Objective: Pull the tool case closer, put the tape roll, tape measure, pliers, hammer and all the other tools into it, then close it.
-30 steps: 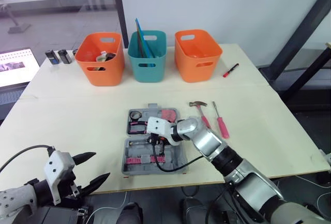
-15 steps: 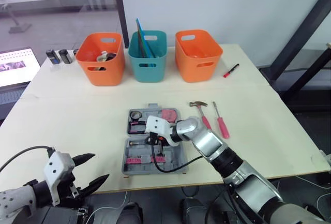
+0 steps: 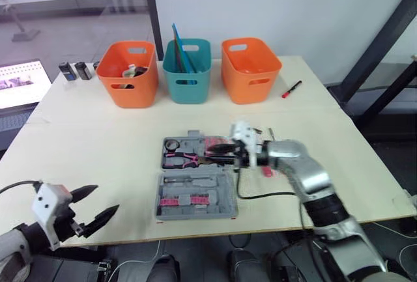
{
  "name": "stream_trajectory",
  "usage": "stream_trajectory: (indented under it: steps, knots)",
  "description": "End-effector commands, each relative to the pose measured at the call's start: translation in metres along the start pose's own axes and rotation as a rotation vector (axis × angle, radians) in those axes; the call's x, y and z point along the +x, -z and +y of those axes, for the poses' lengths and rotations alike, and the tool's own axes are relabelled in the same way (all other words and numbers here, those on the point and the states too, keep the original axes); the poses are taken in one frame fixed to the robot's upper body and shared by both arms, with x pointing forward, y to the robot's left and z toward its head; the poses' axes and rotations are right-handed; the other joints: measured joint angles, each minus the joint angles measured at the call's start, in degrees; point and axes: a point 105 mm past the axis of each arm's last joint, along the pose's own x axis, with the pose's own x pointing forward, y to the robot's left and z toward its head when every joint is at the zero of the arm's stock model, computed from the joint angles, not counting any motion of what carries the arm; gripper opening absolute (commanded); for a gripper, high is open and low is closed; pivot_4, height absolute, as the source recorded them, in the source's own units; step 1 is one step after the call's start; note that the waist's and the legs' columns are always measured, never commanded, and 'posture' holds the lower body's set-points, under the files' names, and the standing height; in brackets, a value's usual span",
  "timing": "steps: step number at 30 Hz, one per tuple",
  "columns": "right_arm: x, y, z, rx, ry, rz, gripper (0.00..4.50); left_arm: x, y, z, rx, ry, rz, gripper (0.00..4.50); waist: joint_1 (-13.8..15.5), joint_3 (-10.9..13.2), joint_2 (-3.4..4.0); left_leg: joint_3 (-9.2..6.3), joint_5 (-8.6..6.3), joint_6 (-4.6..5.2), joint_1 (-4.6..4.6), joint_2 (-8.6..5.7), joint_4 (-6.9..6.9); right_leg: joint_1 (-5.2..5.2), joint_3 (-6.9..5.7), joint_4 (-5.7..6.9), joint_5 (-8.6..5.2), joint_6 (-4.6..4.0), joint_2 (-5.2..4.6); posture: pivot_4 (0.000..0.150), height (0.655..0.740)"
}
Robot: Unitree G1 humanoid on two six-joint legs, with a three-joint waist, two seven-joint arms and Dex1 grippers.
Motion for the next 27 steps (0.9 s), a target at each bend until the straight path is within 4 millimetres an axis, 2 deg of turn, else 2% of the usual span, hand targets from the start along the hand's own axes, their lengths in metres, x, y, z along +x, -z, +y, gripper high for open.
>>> stream_trajectory:
  steps: [1,3,5,9,11,13,16,19,24,27]
  knots:
    - [-0.039,0.014,-0.006,-0.004,0.112,-0.046,3.41,-0.022,0.011,0.021,0.013,-0.122,-0.016,4.5,0.0,0.0,-0.01,0.0,0.0,0.0,0.0,0.0,-0.03,-0.01,0.0,-0.01,-0.03,0.02,0.0,0.15,0.74]
    - [-0.065,0.032,-0.011,0.026,0.226,-0.058,4.45,-0.032,0.017,0.028,-0.006,-0.178,-0.038,4.5,-0.1,0.0,-0.02,0.07,-0.04,0.04,-0.01,0.0,-0.07,-0.03,0.04,-0.06,-0.05,0.06,-0.01,0.15,0.74]
    - [-0.095,0.05,-0.015,0.072,0.346,-0.068,4.45,-0.044,0.028,0.03,0.007,-0.223,-0.024,4.5,0.0,0.0,-0.03,0.12,-0.04,0.04,-0.01,0.0,-0.03,-0.04,0.1,-0.05,-0.04,0.06,-0.01,0.15,0.74]
    - [-0.141,0.072,-0.025,0.134,0.56,-0.092,4.45,-0.063,0.037,0.035,-0.016,-0.3,-0.036,4.5,-0.1,0.0,-0.09,0.2,-0.04,0.03,0.04,0.0,0.14,-0.01,0.19,-0.07,0.0,-0.01,-0.04,0.15,0.74]
    - [-0.156,0.08,-0.028,0.151,0.629,-0.092,4.45,-0.071,0.041,0.038,-0.029,-0.333,-0.038,4.5,-0.1,0.0,-0.15,0.2,-0.06,0.0,0.1,-0.01,0.2,-0.05,0.19,-0.16,-0.04,0.07,-0.07,0.15,0.74]
    - [-0.167,0.087,-0.028,0.156,0.667,-0.073,4.45,-0.08,0.05,0.032,-0.027,-0.292,0.024,4.5,-0.3,-0.1,-0.17,0.18,-0.14,-0.13,0.15,0.0,0.17,-0.1,0.18,-0.42,-0.04,0.06,-0.07,0.15,0.74]
    - [-0.175,0.093,-0.025,0.174,0.679,-0.06,4.45,-0.093,0.049,0.037,-0.036,-0.309,0.031,4.5,-0.3,-0.1,-0.18,0.25,-0.16,-0.16,0.11,0.0,0.02,0.0,0.18,-0.92,0.04,-0.07,-0.13,0.15,0.74]
    - [-0.175,0.096,-0.024,0.171,0.667,-0.037,4.45,-0.094,0.046,0.038,-0.014,-0.279,0.046,4.5,-0.1,-0.1,-0.19,0.36,-0.14,-0.12,0.04,-0.03,0.05,0.01,0.21,-1.0,0.21,-0.35,-0.19,0.15,0.74]
    - [-0.165,0.085,-0.037,0.157,0.679,-0.056,4.45,-0.074,0.032,0.039,0.051,-0.177,0.049,4.5,-0.1,-0.1,-0.18,0.34,-0.14,-0.11,0.06,-0.02,0.04,-0.02,0.22,-0.97,0.21,-0.35,-0.15,0.15,0.74]
    - [-0.149,0.067,-0.045,0.129,0.658,-0.063,4.45,-0.051,0.012,0.034,0.048,-0.089,-0.002,4.5,-0.1,-0.1,-0.18,0.33,-0.12,-0.1,0.06,-0.02,0.06,0.0,0.22,-0.94,0.22,-0.37,-0.14,0.15,0.74]
